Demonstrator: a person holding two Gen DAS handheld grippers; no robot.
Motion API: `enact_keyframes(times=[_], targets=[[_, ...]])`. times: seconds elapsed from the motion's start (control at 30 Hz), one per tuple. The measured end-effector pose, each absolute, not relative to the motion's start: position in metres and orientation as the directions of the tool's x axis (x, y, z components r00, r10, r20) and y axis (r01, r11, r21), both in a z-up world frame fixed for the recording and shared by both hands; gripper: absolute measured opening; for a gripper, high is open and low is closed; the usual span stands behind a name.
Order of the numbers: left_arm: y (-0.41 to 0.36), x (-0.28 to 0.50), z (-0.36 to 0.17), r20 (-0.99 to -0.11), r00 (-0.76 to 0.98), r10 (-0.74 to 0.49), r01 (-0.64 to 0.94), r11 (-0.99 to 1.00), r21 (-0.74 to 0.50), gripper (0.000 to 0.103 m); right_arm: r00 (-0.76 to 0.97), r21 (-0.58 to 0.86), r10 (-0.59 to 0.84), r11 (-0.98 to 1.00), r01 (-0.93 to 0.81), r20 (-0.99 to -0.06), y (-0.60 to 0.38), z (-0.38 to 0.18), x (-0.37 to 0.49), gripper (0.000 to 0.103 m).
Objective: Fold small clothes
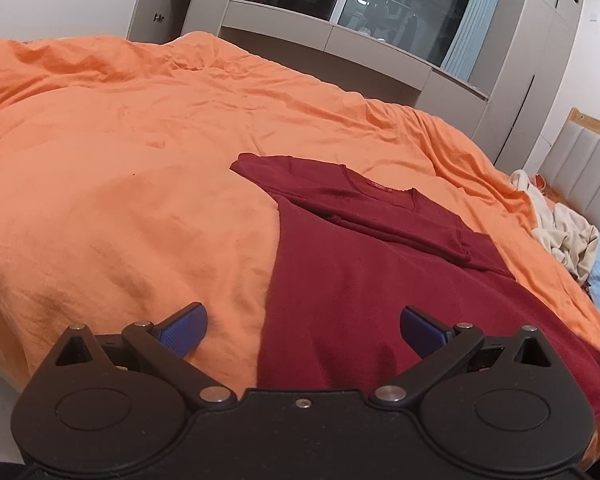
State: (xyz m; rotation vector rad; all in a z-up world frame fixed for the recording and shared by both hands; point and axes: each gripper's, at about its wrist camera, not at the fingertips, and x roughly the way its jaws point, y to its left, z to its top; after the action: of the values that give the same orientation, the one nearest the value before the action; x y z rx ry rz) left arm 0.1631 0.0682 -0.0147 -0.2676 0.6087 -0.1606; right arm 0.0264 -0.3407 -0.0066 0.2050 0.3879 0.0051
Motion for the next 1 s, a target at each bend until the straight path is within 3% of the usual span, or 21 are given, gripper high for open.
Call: enact_keyframes(times=[0.17,0.27,0.33,0.43,0.53,0.73,1.0], targets=[[0.064,0.164,-0.014,-0.547,0.81,-0.21,0.066,0.96,-0.271,0.103,0.9,0.209,0.073,0.978,0.021,-0.43,-0.342,-0.016,0.031,0.008],[0.061,0.163,-0.014,-0.55,0.812,-0.196,0.066,0.967,-0.247,0.102,0.898,0.202,0.081,0.979,0.01,-0.433,-0.34,-0.016,0.03,0.019],[0.06,0.16,-0.013,-0.545,0.818,-0.184,0.062,0.97,-0.234,0.102,0.902,0.192,0.087,0.981,-0.005,-0.423,-0.339,-0.012,0.028,0.047],[0.057,0.154,-0.008,-0.53,0.833,-0.16,0.048,0.974,-0.219,0.102,0.905,0.142,0.108,0.988,-0.053,-0.412,-0.332,-0.006,0.024,0.074],[0.047,0.143,0.001,-0.505,0.854,-0.126,0.046,0.985,-0.167,0.102,0.897,0.063,0.154,0.988,-0.141,-0.415,-0.319,-0.001,0.02,0.092],[0.023,0.125,0.013,-0.474,0.87,-0.134,0.11,0.991,-0.079,0.103,0.892,-0.196,0.128,0.953,-0.232,-0.433,-0.282,-0.001,0.006,0.1],[-0.003,0.11,0.01,-0.484,0.849,-0.213,0.224,0.974,-0.035,0.103,0.896,-0.365,0.075,0.896,-0.254,-0.439,-0.257,-0.015,0.005,0.099]])
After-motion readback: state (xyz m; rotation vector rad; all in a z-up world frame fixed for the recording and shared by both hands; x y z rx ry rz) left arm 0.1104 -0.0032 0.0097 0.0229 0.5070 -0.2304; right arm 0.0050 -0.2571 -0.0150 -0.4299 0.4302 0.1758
